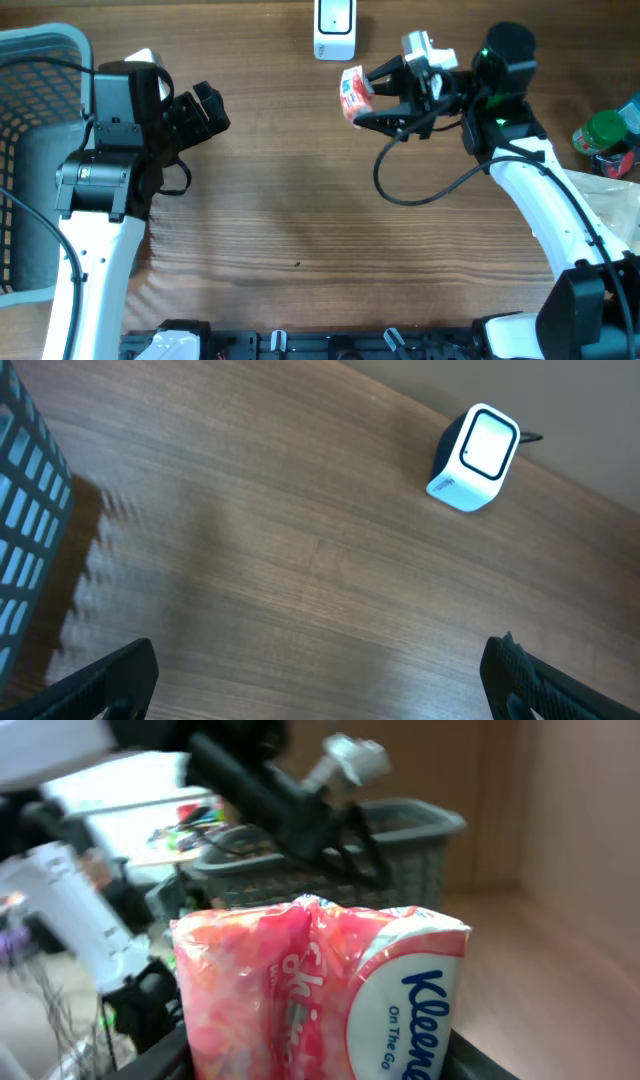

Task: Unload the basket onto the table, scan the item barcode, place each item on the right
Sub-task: 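Hold the tissue pack in front of the white scanner with the right gripper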

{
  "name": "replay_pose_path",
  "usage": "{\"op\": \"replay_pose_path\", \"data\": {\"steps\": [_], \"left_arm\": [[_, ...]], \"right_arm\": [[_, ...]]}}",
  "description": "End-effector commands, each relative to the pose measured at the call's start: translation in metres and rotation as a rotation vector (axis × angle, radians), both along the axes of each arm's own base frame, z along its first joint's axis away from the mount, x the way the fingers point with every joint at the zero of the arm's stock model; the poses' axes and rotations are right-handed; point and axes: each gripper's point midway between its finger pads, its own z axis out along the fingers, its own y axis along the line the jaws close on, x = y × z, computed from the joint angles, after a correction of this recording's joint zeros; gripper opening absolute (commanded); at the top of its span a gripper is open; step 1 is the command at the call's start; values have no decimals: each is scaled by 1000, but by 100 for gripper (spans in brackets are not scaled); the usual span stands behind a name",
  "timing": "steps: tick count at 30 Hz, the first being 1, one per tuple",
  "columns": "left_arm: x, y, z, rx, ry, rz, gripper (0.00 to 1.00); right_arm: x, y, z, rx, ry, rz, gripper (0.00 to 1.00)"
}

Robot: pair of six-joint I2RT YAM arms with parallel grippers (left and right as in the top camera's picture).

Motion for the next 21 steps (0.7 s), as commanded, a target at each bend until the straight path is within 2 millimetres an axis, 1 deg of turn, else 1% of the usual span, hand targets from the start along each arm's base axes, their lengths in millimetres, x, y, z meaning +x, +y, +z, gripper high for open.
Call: {"op": "replay_pose_path", "data": {"steps": [1,2,4,6,8,10,12,14,15,18,20,21], "left_arm": [[1,1,0,3,-2,-7,100],[1,1,0,3,-2,-7,100],[1,1,0,2,-2,-7,100],[1,1,0,3,-1,-7,100],[1,1,0,3,-1,-7,100],[1,1,0,3,-2,-7,100],[1,1,0,3,-2,-7,100],[1,1,0,3,-1,-7,100],[1,1,0,3,-1,-6,100],[1,1,0,2,-2,-7,100],[1,1,0,2,-2,-7,100],[1,1,0,2,-2,-7,100]], "right_arm": [[42,-6,-7,-28,233,-273,58],[53,-9,-10,-20,334,-344,58],[67,-14,-15,-1,467,-427,61],[84,-17,-24,19,551,-518,61],[101,-13,-35,45,608,-575,60],[116,-3,-43,101,665,-591,60],[125,12,-42,180,699,-544,63],[134,33,-36,273,741,-473,63],[146,45,-39,315,798,-473,63],[173,66,-50,361,909,-487,63],[190,82,-50,393,964,-465,60],[199,91,-44,415,972,-451,59]]}}
